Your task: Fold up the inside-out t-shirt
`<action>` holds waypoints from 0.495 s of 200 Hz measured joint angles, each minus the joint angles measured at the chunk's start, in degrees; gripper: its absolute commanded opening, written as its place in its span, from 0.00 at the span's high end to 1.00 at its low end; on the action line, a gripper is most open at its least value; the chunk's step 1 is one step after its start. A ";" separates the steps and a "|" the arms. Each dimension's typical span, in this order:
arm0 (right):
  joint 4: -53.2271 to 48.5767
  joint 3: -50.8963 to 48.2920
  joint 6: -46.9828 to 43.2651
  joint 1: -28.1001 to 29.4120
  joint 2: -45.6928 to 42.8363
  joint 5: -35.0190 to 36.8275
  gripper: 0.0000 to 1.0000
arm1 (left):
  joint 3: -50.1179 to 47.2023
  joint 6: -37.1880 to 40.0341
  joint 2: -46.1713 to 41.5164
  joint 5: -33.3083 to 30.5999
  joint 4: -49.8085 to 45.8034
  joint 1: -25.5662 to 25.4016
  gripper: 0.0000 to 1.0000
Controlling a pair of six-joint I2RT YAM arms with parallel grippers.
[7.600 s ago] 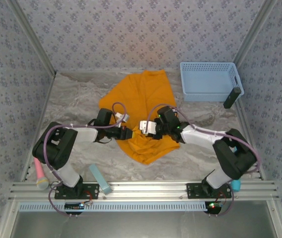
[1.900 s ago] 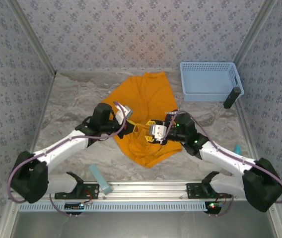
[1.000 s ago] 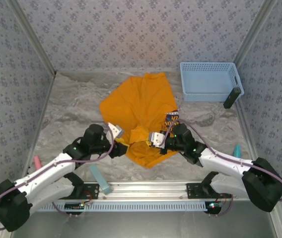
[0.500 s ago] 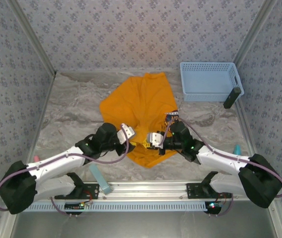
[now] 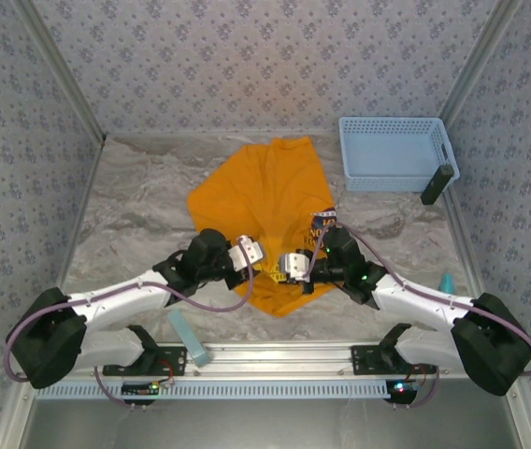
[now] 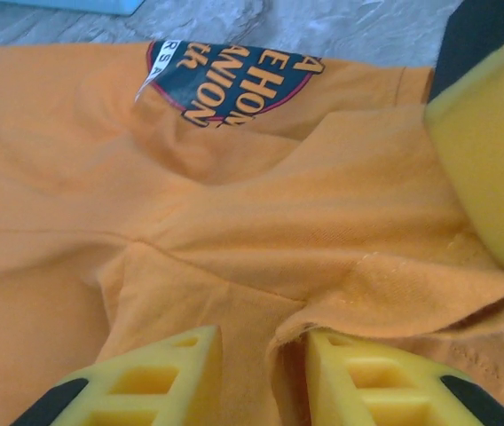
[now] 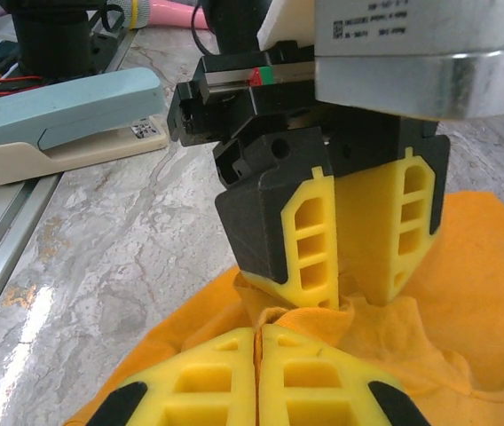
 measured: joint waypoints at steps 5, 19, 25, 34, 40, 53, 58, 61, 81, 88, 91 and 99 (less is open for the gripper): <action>0.00 0.00 -0.13 0.00 0.00 -0.07 1.00 | 0.02 0.57 0.33 0.81 0.35 0.02 0.64; 0.00 0.00 -0.42 -0.04 -0.04 -0.13 1.00 | 0.04 2.86 1.75 3.08 1.42 -0.11 0.64; 0.02 0.00 -0.46 -0.04 -0.17 -0.13 1.00 | 0.04 3.78 2.47 3.74 1.88 -0.15 0.65; -0.02 0.00 -0.68 -0.17 -0.59 -0.15 1.00 | 0.04 4.90 3.54 4.37 2.40 -0.35 0.67; -0.07 0.00 -0.92 -0.26 -1.03 -0.17 1.00 | 0.04 5.77 4.26 4.76 2.64 -0.42 0.70; -0.28 0.00 -1.57 -0.37 -2.03 -0.20 1.00 | 0.04 7.45 5.01 5.46 2.82 -0.42 0.75; -0.37 0.00 -1.88 -0.44 -2.38 -0.22 0.99 | 0.04 7.98 5.14 5.73 3.02 -0.42 0.79; -0.42 0.00 -1.97 -0.44 -2.54 -0.26 0.99 | 0.04 8.09 5.20 5.86 3.13 -0.42 0.83; -0.48 0.00 -2.56 -0.52 -2.95 -0.61 0.98 | 0.07 9.79 5.20 7.48 4.22 -0.42 1.00; -0.61 0.00 -2.75 -0.50 -2.95 -0.61 0.97 | 0.07 10.47 5.20 8.17 4.79 -0.44 1.00; -0.63 0.00 -2.86 -0.50 -2.95 -0.63 0.96 | 0.09 11.06 5.20 8.46 4.98 -0.44 1.00; -0.72 0.00 -3.13 -0.48 -2.95 -0.61 0.94 | 0.11 11.19 5.18 9.01 5.42 -0.46 1.00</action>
